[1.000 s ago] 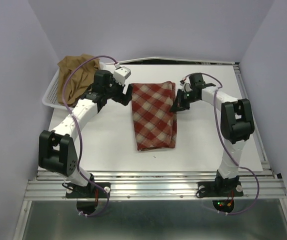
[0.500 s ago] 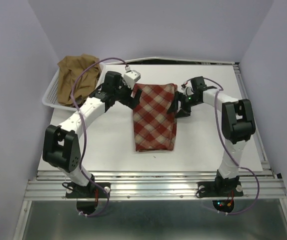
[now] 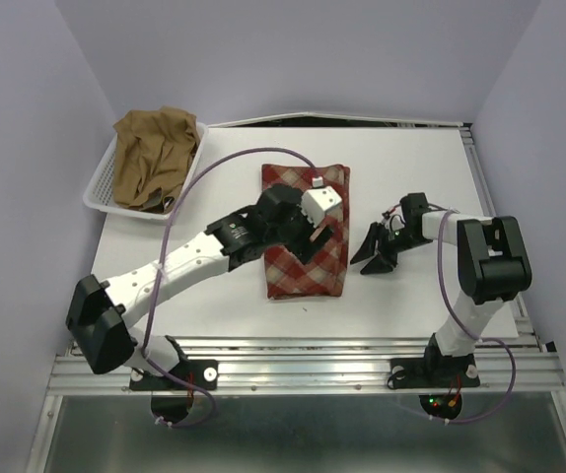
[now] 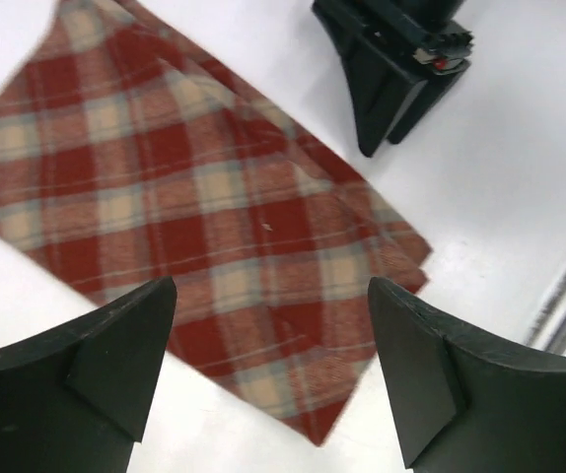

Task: Fold and stack the skirts
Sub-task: Fold the skirt

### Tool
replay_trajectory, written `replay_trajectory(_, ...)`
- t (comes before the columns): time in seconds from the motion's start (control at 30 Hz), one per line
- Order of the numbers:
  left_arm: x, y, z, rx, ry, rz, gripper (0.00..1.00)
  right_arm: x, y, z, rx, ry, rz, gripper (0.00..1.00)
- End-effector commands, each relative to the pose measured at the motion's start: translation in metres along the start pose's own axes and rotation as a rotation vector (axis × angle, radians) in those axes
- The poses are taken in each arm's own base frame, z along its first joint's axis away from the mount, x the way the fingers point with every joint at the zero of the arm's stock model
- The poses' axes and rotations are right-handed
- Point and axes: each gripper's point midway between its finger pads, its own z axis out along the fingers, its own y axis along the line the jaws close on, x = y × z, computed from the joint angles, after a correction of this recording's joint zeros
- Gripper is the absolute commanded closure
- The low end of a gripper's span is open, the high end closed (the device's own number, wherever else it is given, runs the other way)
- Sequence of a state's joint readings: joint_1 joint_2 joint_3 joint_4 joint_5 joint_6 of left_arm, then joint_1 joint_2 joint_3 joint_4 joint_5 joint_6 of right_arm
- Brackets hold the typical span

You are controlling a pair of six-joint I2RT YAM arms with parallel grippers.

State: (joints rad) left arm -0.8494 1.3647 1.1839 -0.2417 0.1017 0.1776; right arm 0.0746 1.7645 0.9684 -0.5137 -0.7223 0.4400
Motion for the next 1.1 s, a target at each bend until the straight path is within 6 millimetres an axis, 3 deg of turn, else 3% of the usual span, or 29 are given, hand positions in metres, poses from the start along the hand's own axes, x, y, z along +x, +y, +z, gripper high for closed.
replay_trajectory(0.0, 0.021, -0.026, 0.027, -0.01, 0.138, -0.089, 0.2, 0.003, -0.002, 0.017, -0.043, 0.008, 0.007, 0.46)
replay_trajectory(0.2, 0.027, -0.064, 0.054, 0.04, 0.225, -0.192, 0.25, 0.014, -0.006, 0.034, -0.05, 0.03, -0.009, 0.52)
replay_trajectory(0.3, 0.026, -0.07, 0.063, -0.009, 0.244, -0.206, 0.25, 0.012, -0.012, 0.039, -0.033, 0.034, 0.013, 0.54)
replay_trajectory(0.33, 0.042, -0.079, 0.071, -0.012, 0.306, -0.192, 0.26, 0.014, -0.012, 0.042, -0.026, 0.042, 0.018, 0.54)
replay_trajectory(0.5, 0.054, -0.089, 0.087, -0.045, 0.331, -0.162, 0.3, 0.007, -0.018, 0.047, 0.018, -0.007, 0.013, 0.6)
replay_trajectory(0.53, 0.066, -0.09, 0.094, -0.049, 0.369, -0.157, 0.31, 0.009, -0.019, 0.05, 0.023, 0.0, 0.012, 0.6)
replay_trajectory(0.67, 0.082, -0.081, 0.104, -0.106, 0.421, -0.137, 0.38, 0.013, -0.028, 0.056, 0.038, 0.014, 0.031, 0.66)
replay_trajectory(0.97, 0.091, -0.075, 0.121, -0.138, 0.453, -0.136, 0.47, 0.02, -0.03, 0.063, 0.016, 0.034, 0.033, 0.74)
replay_trajectory(1.07, 0.088, -0.075, 0.124, -0.127, 0.448, -0.147, 0.61, 0.02, -0.029, 0.062, 0.013, 0.032, 0.03, 0.8)
